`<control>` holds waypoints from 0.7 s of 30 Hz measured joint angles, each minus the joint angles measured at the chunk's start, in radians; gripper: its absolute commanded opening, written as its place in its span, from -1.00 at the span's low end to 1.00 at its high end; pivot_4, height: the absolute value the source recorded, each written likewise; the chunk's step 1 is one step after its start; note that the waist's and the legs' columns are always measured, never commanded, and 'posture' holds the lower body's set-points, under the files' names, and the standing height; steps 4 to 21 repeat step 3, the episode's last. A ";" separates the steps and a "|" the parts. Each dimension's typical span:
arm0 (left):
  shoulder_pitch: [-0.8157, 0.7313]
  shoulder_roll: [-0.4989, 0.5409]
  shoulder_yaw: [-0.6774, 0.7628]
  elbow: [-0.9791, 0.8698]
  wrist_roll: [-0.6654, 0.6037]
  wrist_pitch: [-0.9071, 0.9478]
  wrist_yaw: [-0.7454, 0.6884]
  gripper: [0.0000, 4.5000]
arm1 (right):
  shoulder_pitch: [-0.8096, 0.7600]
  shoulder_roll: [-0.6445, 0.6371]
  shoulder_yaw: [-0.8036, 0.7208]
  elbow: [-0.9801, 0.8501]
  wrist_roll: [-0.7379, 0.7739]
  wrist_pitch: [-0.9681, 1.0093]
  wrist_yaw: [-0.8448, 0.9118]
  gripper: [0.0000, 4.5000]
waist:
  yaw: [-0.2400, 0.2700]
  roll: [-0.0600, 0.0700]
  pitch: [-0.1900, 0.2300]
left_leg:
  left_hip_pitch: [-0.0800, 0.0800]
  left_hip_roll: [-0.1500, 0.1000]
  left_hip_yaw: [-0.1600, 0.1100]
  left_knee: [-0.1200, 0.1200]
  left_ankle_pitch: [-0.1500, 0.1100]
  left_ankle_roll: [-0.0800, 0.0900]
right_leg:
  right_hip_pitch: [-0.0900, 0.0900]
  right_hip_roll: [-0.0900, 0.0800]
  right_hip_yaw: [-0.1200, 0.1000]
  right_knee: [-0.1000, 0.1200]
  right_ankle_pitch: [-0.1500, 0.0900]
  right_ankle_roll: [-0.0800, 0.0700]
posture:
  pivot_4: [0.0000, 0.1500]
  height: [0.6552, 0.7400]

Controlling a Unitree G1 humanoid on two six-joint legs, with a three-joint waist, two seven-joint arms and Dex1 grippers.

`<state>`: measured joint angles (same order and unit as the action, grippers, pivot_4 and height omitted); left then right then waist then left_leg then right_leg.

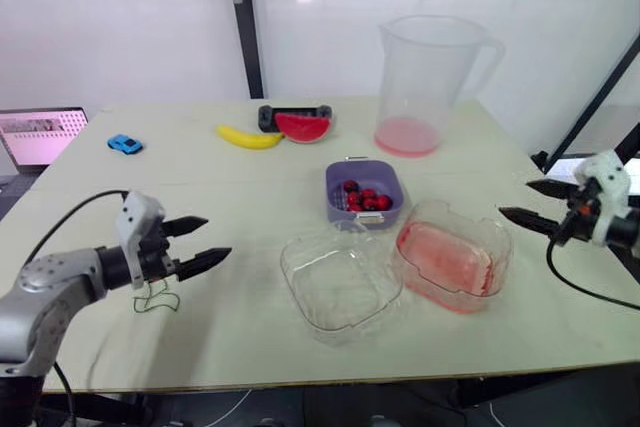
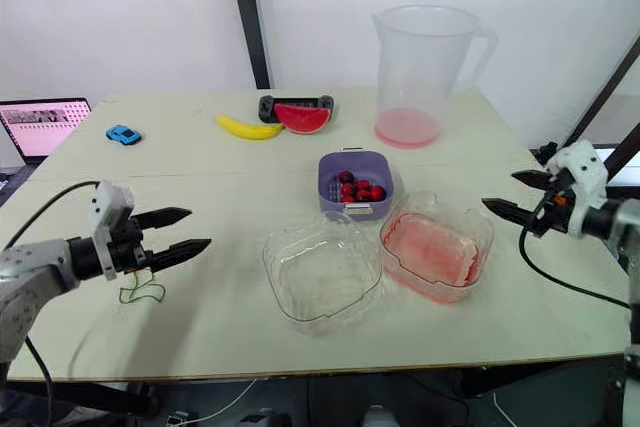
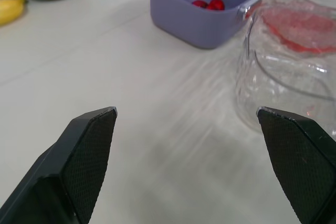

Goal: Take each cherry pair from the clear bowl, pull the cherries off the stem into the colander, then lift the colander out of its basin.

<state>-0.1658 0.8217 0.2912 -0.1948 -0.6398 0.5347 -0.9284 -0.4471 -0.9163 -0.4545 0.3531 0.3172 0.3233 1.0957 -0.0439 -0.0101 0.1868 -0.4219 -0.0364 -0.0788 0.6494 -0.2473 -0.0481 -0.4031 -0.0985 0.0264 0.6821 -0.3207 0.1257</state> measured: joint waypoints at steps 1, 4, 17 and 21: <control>0.000 0.000 0.002 0.000 0.000 -0.003 0.003 1.00 | 0.005 0.006 -0.010 -0.008 0.015 0.000 -0.016 1.00 | 0.001 0.000 0.000 | 0.001 0.000 0.000 0.000 0.000 0.000 | 0.001 0.000 0.000 0.000 0.000 0.000 | 1.00 1.00; 0.013 -0.001 0.013 0.001 0.000 -0.013 0.005 1.00 | 0.027 0.009 -0.036 -0.042 0.049 0.011 -0.030 1.00 | 0.004 0.000 0.000 | 0.002 0.000 -0.001 0.000 0.000 0.001 | 0.003 0.000 0.000 0.000 0.000 0.000 | 1.00 1.00; 0.013 -0.001 0.013 0.001 0.000 -0.013 0.005 1.00 | 0.027 0.009 -0.036 -0.042 0.049 0.011 -0.030 1.00 | 0.004 0.000 0.000 | 0.002 0.000 -0.001 0.000 0.000 0.001 | 0.003 0.000 0.000 0.000 0.000 0.000 | 1.00 1.00; 0.013 -0.001 0.013 0.001 0.000 -0.013 0.005 1.00 | 0.027 0.009 -0.036 -0.042 0.049 0.011 -0.030 1.00 | 0.004 0.000 0.000 | 0.002 0.000 -0.001 0.000 0.000 0.001 | 0.003 0.000 0.000 0.000 0.000 0.000 | 1.00 1.00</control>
